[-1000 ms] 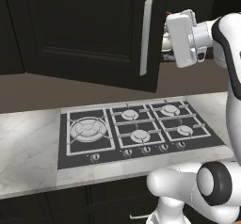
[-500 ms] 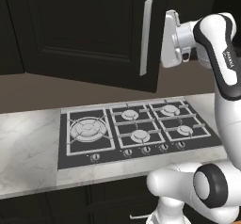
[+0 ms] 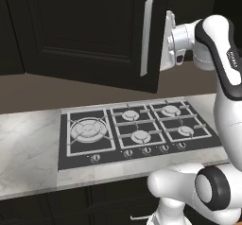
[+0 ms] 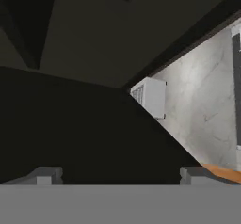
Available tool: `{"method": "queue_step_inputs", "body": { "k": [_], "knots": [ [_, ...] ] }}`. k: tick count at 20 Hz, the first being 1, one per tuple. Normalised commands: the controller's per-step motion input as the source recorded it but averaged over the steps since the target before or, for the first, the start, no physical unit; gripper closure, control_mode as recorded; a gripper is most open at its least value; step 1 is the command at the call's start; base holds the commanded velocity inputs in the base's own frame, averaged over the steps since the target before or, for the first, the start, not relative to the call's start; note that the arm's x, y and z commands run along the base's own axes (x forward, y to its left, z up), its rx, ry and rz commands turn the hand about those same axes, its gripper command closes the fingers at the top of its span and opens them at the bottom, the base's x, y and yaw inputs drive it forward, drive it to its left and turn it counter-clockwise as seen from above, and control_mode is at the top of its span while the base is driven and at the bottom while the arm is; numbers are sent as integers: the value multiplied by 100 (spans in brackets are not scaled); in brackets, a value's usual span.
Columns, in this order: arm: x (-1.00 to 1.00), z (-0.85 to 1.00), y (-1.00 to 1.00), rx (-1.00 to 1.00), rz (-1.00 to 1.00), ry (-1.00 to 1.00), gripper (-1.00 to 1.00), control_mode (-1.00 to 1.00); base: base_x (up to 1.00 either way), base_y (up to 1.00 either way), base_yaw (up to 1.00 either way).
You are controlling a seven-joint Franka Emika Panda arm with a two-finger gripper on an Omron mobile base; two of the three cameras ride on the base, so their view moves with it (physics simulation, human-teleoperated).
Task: Open the cabinet, pick the kettle from the cabinet, and place it in the sink.
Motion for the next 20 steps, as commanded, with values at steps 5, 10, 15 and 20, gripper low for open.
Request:
{"method": "queue_step_inputs", "body": {
  "k": [5, 10, 15, 20],
  "knots": [
    [-36, 7, 18, 3, 14, 3, -100, -100, 0, 0, 0],
    [-39, 6, 21, 0, 7, 5, -100, -100, 0, 0, 0],
    [-36, 5, 28, 0, 1, 7, -100, -100, 0, 0, 0],
    [-36, 5, 30, 0, 0, 8, -100, -100, 0, 0, 0]
  ]
}}
